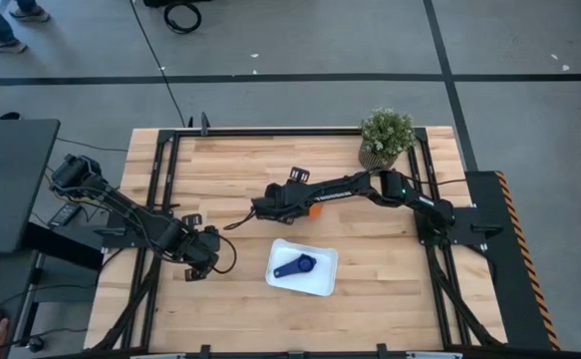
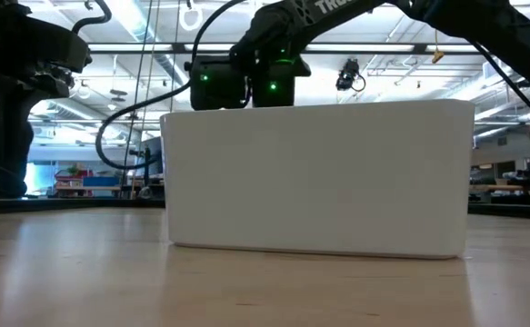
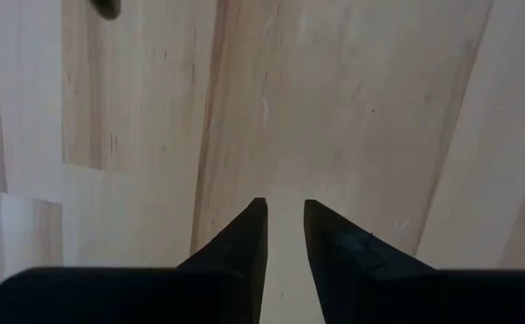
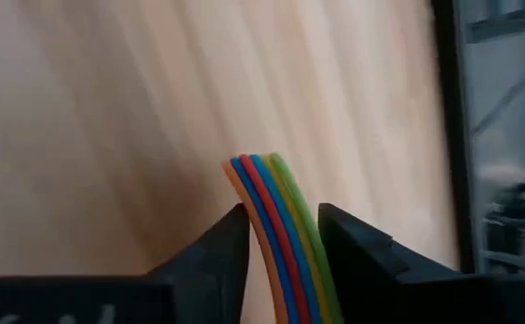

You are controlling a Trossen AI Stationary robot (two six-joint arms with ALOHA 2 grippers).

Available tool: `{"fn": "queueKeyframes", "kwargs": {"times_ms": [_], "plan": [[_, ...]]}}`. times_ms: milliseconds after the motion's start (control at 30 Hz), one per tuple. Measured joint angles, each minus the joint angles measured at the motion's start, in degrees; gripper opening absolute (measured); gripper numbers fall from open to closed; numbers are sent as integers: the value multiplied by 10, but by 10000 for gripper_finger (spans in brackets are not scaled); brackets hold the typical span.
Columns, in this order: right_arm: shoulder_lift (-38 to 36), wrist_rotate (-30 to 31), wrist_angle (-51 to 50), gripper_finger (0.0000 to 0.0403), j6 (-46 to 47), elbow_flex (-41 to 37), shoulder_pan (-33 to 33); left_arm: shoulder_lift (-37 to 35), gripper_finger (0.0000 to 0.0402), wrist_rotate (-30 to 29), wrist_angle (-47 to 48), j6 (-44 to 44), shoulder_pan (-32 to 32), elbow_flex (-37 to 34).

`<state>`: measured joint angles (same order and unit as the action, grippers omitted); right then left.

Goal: Nest measuring cups in basket
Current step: Remove the nested measuring cups from the white bin

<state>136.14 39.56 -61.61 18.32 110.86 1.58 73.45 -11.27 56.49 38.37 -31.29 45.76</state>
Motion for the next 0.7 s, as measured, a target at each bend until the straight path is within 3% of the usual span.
{"fn": "queueKeyframes", "kwargs": {"times_ms": [100, 300, 433, 600, 700], "plan": [[0, -37, 9, 142, -3, 0, 2, 0, 84, 0, 0, 0, 0, 0], [0, -41, 11, 136, -4, 0, 2, 0, 84, 0, 0, 0, 0, 0], [0, -24, 11, 129, -5, 0, 1, 0, 84, 0, 0, -1, 0, 0], [-2, 2, 13, 76, -7, 1, 1, 0, 84, 0, 0, -1, 0, 0], [-3, 13, 19, 73, -4, 2, 1, 0, 84, 0, 0, -3, 0, 0]]}}
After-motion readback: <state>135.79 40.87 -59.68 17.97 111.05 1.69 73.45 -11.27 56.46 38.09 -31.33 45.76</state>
